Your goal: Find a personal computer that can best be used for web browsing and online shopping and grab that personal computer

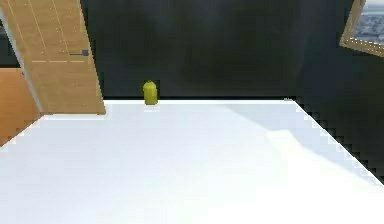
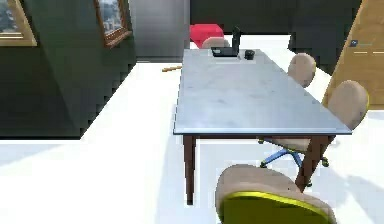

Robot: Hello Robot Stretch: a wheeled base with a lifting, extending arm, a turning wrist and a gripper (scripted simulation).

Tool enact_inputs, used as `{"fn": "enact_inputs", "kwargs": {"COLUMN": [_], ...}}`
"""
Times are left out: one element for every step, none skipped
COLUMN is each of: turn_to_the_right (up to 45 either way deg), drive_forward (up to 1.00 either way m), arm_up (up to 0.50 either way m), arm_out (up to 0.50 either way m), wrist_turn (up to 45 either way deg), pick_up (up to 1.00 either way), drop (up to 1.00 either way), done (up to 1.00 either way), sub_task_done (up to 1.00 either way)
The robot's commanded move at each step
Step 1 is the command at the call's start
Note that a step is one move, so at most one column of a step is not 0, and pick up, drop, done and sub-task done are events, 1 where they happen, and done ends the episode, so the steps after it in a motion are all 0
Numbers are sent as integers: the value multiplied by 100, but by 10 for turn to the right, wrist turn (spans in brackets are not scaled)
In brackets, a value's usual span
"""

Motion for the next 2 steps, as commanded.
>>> {"fn": "enact_inputs", "kwargs": {"turn_to_the_right": [450, 60], "drive_forward": [0, 0], "arm_up": [0, 0], "arm_out": [0, 0], "wrist_turn": [0, 0], "pick_up": [0, 0], "drop": [0, 0], "done": [0, 0], "sub_task_done": [0, 0]}}
